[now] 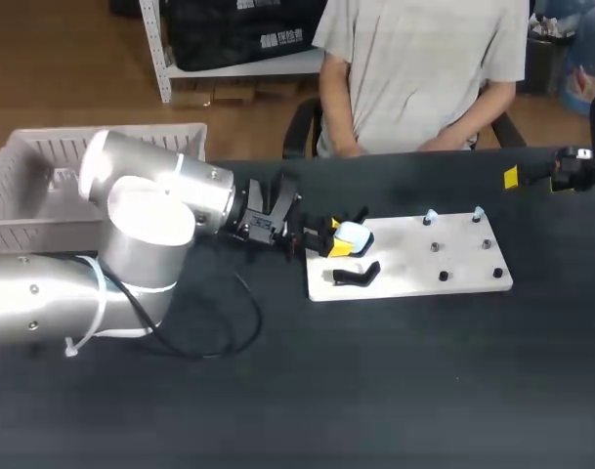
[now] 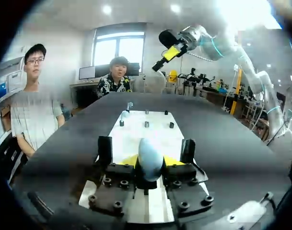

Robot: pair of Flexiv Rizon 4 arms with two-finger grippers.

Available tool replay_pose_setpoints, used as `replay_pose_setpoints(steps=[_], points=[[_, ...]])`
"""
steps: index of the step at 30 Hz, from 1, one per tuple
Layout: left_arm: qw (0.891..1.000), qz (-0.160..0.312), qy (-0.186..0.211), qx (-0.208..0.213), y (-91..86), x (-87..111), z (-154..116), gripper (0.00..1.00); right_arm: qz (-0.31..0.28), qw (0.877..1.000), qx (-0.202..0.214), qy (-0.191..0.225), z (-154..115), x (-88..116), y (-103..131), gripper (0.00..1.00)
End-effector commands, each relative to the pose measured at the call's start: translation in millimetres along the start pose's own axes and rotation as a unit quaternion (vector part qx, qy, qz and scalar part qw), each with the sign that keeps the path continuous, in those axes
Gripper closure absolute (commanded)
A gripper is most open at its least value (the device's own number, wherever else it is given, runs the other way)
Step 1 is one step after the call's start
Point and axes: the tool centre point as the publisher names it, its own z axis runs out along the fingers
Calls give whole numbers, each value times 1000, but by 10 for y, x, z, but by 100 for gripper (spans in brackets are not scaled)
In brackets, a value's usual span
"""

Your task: Pick up each earbud case from the left stands, insert the matching earbuds, close the lid, and place the case in the box.

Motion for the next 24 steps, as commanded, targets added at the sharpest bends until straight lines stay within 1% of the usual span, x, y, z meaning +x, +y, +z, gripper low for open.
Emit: replay_pose_setpoints(steps=[1,6,8,11,15,20,24], points=[[1000,2,-13,-2,-47,-39,-100,100,-1,1000,-1,0,2,0,-7,0],[999,1,-42,-12,-79,-222,-253,100,-1,1000,-1,0,2,0,-7,0],[997,17,-65,-29,-120,-347,-308,100,-1,1000,-1,0,2,0,-7,0],[994,16,-102,-39,-174,-553,-390,100,-1,1000,-1,0,2,0,-7,0],[988,17,-146,-46,-270,-754,-505,100,-1,1000,-1,0,2,0,-7,0],[983,25,-176,-45,-402,-900,-661,100,-1,1000,-1,0,2,0,-7,0],[980,34,-191,-47,-485,-981,-781,100,-1,1000,-1,0,2,0,-7,0]])
